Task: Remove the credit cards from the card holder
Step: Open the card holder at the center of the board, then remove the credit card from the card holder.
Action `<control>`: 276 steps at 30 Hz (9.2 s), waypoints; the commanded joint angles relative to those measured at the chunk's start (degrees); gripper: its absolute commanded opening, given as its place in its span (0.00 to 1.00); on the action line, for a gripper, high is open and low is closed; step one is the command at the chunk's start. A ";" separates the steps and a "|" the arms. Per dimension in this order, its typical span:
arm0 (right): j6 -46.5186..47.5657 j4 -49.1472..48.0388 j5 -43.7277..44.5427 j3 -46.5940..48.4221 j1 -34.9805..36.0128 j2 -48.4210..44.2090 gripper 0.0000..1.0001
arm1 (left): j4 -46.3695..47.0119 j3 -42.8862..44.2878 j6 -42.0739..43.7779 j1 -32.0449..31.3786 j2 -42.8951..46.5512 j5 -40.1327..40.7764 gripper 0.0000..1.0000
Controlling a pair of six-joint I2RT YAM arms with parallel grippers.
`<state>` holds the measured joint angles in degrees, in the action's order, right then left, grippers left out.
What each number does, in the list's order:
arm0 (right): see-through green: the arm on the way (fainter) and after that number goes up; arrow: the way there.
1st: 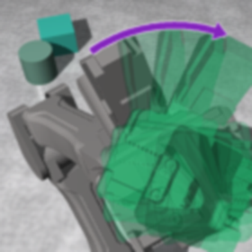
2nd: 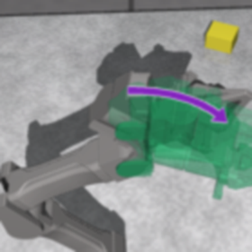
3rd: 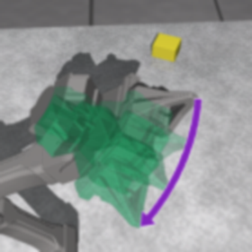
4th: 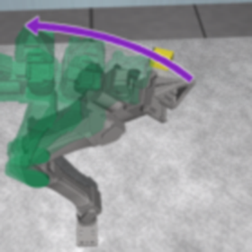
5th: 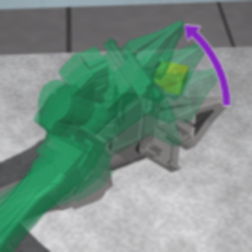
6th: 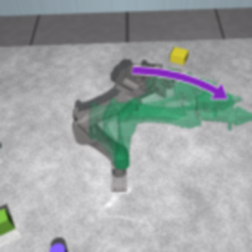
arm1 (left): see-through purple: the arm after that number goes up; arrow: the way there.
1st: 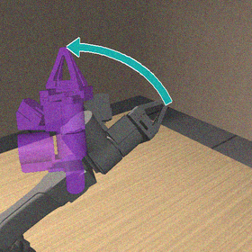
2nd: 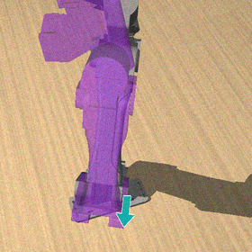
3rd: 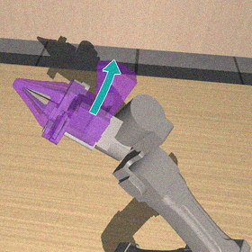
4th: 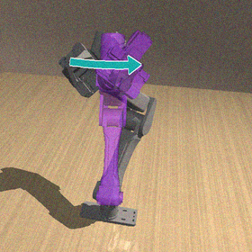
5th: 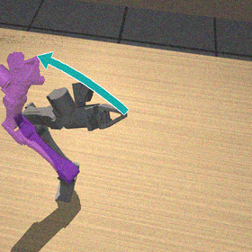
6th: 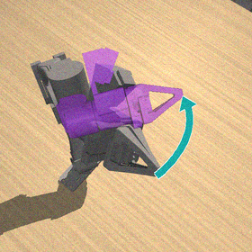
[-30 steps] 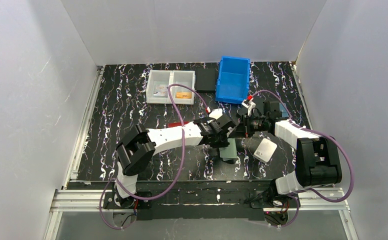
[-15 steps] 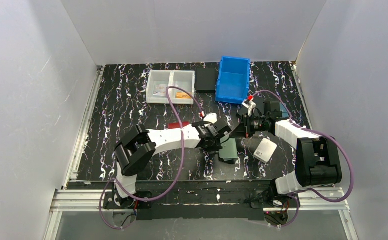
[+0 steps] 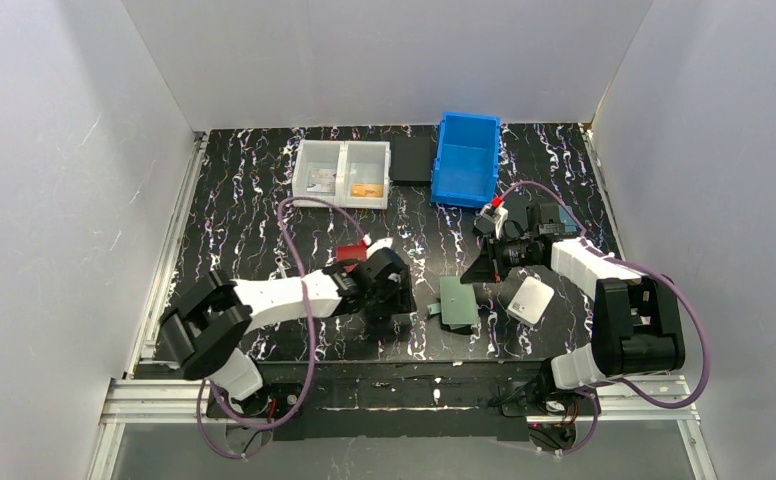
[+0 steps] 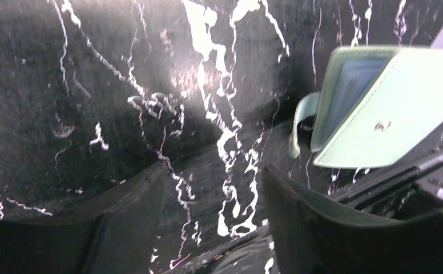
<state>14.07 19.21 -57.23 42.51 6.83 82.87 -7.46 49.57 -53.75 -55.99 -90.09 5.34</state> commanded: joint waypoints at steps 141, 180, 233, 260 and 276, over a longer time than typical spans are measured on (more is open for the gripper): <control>14.77 -0.70 13.43 -0.73 24.25 -13.00 0.64 | 17.19 -22.97 -4.71 9.45 10.85 -23.15 0.16; -5.81 -18.65 38.60 0.33 46.19 2.69 0.19 | -5.46 -29.58 -1.63 14.69 60.43 -14.13 0.98; -3.97 -5.16 23.15 3.98 24.11 6.50 0.40 | 24.60 -16.34 -2.59 8.10 4.37 -20.97 0.36; -6.58 -5.73 11.73 4.66 25.87 11.15 0.44 | 26.64 -17.23 -2.81 8.06 1.66 -22.61 0.39; -15.29 -12.62 -3.80 4.49 25.79 12.36 0.53 | 27.62 -16.88 -3.09 8.05 -1.14 -24.44 0.43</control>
<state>2.58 10.61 -54.71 46.94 32.48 96.49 21.53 32.53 -57.47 -47.75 -89.83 -18.47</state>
